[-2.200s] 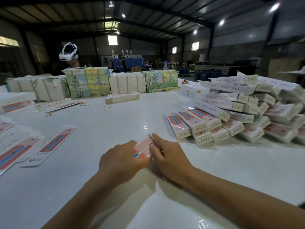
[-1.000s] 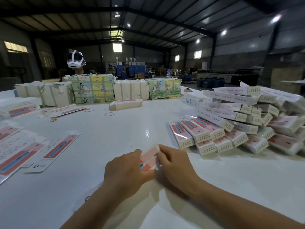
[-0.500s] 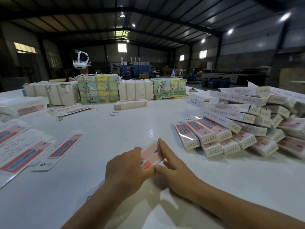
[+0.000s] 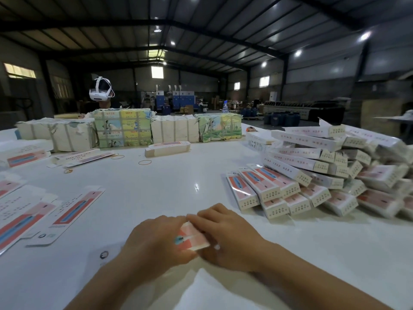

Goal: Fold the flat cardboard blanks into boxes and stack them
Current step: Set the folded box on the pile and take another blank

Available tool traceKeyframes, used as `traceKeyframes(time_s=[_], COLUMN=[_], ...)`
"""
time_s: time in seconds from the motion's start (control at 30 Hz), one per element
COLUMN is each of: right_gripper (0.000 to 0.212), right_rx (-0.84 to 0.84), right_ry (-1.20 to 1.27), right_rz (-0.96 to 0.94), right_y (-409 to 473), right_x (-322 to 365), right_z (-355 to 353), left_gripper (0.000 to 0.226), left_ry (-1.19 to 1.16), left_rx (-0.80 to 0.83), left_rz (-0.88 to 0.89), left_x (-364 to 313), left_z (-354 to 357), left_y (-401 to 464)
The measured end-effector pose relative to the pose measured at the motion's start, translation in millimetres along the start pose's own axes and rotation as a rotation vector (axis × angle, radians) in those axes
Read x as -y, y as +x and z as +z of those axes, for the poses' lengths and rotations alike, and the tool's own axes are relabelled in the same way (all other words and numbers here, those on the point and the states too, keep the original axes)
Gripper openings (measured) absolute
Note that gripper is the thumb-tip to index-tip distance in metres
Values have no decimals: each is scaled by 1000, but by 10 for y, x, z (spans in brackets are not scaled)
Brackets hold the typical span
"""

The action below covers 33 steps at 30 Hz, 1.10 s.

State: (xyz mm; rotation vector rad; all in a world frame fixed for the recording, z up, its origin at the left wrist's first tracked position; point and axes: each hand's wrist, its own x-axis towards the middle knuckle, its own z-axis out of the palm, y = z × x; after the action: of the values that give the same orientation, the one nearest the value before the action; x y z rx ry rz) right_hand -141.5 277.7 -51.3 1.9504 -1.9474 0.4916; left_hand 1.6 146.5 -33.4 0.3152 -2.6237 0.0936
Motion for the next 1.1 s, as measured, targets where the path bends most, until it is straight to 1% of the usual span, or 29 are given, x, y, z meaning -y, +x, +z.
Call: traceKeyframes(time_s=[0.07, 0.1, 0.17, 0.23, 0.27, 0.33, 0.37, 0.4, 0.43, 0.5, 0.53, 0.63, 0.67, 0.73, 0.8, 0.9, 0.97, 1.03, 1.07, 1.1], right_gripper=[62, 61, 57, 51, 48, 41, 38, 35, 34, 37, 39, 41, 40, 38, 40, 40, 37, 36, 36, 35], right_rx=[-33, -39, -99, -227, -290, -384, -394, -359, -282, -110, -72, -99, -90, -56, -60, -149, -167, -125, -83, -33], right_ry=[-105, -135, -145, -156, -179, -230, -268, -324, -398, -535, -575, -622, -631, -630, -620, -586, -483, -338, -269, -216], right_rz=[56, 117, 266, 408, 467, 586, 653, 718, 774, 829, 825, 782, 790, 822, 811, 667, 551, 451, 412, 379], right_y=[29, 47, 81, 129, 152, 145, 118, 74, 21, -97, -147, -179, -158, -103, -49, 77, 184, 275, 300, 305], right_x=[-89, -176, -430, -754, -928, -1255, -1397, -1510, -1596, -1715, -1749, -1795, -1794, -1789, -1712, -1380, -1054, -707, -544, -392], right_z=[-33, -97, -303, -589, -744, -997, -1076, -1119, -1122, -1032, -969, -876, -886, -932, -994, -1016, -931, -768, -656, -530], left_gripper=[56, 57, 56, 53, 56, 67, 75, 81, 82, 72, 69, 69, 64, 44, 34, 22, 14, 15, 29, 52], left_ry=[26, 25, -9, -57, -85, -198, -240, -247, -226, -205, -211, -278, -286, -293, -299, -276, -274, -277, -277, -264], left_rx=[-202, -288, -353, -319, -287, -185, -113, -36, 12, 44, 50, 51, 56, 69, 76, 90, 79, 88, 94, 83], left_rz=[77, 56, -42, -126, -150, -225, -267, -283, -278, -266, -269, -280, -278, -277, -279, -290, -276, -273, -276, -263], left_x=[-5, -6, -1, 16, 22, 11, 13, 20, 39, 86, 100, 137, 139, 127, 124, 132, 132, 112, 100, 98], left_z=[7, 27, 40, 94, 134, 217, 270, 326, 371, 432, 447, 481, 485, 485, 484, 489, 494, 478, 460, 451], left_y=[-3, 8, 31, 24, 23, 35, 52, 59, 55, 68, 77, 78, 70, 65, 68, 72, 62, 61, 62, 61])
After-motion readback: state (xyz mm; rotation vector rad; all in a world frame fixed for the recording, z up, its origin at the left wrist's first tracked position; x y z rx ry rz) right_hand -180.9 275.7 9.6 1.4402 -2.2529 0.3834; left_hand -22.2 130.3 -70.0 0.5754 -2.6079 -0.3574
